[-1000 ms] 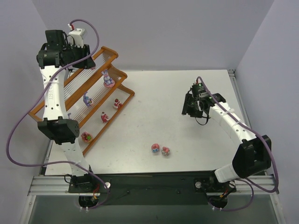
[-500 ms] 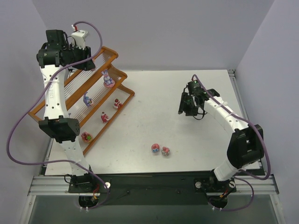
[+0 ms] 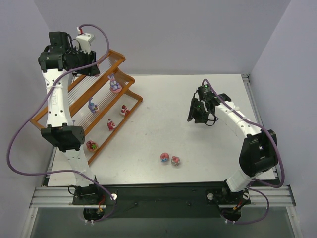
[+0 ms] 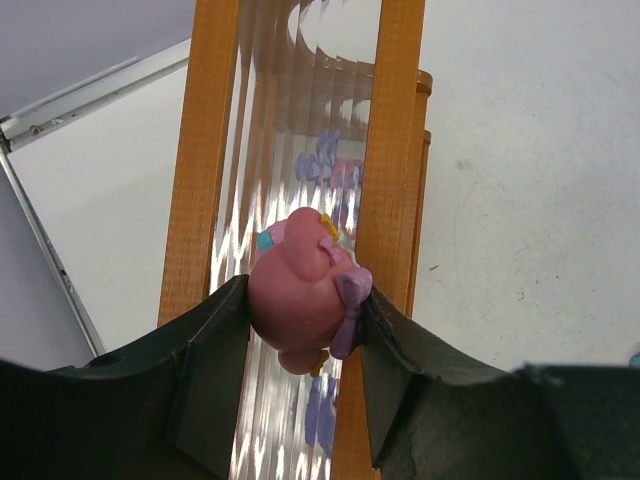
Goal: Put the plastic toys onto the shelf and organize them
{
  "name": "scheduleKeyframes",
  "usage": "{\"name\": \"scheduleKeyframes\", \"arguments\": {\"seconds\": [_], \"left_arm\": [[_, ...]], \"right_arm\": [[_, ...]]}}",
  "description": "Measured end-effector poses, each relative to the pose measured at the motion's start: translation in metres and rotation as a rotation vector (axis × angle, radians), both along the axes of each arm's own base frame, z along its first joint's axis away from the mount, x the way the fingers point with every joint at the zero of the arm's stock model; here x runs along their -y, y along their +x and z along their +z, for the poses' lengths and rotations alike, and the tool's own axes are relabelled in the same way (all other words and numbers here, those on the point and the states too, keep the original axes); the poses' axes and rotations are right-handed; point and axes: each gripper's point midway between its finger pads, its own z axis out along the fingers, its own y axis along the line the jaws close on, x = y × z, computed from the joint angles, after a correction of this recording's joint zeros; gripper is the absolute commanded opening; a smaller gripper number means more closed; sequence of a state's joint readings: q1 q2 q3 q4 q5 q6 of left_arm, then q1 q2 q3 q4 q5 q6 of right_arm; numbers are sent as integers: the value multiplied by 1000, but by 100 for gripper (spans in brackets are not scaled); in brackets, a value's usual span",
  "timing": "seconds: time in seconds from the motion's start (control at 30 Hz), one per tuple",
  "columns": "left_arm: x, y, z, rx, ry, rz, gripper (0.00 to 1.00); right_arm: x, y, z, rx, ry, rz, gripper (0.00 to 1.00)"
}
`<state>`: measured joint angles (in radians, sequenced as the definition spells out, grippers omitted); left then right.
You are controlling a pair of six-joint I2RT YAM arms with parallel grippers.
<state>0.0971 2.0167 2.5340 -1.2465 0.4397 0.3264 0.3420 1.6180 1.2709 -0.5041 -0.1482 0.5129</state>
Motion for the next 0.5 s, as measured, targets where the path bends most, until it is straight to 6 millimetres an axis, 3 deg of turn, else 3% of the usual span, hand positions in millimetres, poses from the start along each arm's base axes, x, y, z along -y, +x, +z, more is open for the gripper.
{"name": "scheduleKeyframes", "arguments": {"seconds": [0.13,0.5], "left_arm": [[1,1,-1,2,20,2,31],[5,0,0,10,56,-17,60]], "right_arm": [[-3,-1,0,-3,4,1,38],[-11,-5,-5,-19,7,22,38]]}}
